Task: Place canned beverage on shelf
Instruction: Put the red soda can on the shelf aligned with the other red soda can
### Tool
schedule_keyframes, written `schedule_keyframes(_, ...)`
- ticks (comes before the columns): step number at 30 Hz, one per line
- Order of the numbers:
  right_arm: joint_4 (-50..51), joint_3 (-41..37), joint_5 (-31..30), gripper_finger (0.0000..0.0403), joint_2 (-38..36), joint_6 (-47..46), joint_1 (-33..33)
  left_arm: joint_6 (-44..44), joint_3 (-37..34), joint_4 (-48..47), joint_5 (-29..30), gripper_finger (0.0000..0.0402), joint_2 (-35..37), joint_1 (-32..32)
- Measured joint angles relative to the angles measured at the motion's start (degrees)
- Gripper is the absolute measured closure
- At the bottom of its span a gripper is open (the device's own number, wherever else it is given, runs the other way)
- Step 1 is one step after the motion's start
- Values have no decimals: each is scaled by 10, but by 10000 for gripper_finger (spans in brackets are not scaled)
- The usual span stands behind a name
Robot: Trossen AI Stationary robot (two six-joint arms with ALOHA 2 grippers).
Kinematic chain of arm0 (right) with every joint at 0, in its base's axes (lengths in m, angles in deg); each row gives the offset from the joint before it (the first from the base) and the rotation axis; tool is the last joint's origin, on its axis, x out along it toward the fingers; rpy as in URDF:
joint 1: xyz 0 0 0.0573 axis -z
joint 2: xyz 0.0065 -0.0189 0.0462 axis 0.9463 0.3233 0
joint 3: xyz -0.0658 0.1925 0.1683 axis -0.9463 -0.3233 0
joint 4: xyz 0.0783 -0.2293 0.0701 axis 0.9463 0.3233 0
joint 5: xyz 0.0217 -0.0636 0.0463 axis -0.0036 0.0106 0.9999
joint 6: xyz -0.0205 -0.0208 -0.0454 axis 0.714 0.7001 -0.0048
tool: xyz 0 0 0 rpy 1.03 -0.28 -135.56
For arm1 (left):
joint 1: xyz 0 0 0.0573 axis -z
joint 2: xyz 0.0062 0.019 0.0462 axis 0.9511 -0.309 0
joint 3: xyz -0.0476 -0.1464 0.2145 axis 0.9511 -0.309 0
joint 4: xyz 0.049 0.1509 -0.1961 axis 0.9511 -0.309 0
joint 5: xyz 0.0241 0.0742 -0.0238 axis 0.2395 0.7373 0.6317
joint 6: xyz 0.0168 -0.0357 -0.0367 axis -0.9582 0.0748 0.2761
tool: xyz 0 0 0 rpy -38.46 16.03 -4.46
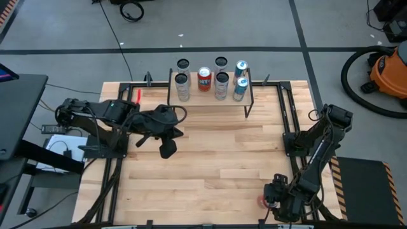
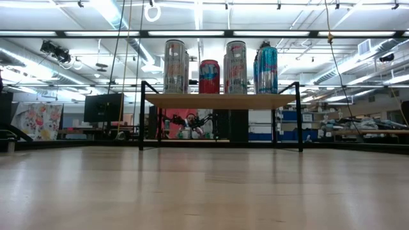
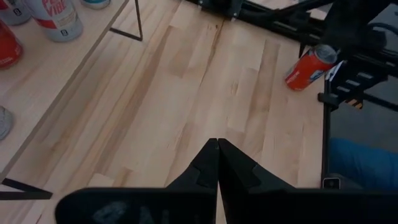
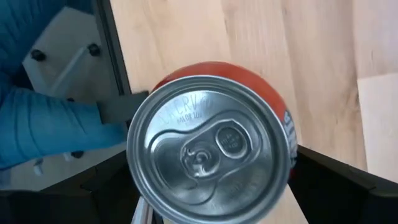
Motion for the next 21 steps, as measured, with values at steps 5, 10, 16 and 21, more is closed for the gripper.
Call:
schedule_keyframes(5,-2,0,-32,39,1,0,1,-2,0,0,-3,395,-8,0)
schedule_keyframes(10,-5,0,-68,38,1,0,6,-2,0,1,-4,395,-9,0)
schedule_keyframes(16,-9,0,-103,38,1,0,11,0,0,1,-4,395,-9,0)
schedule_keyframes(21,-16,0,-136,38,1,0,14,0,0,1,-4,395,-9,0)
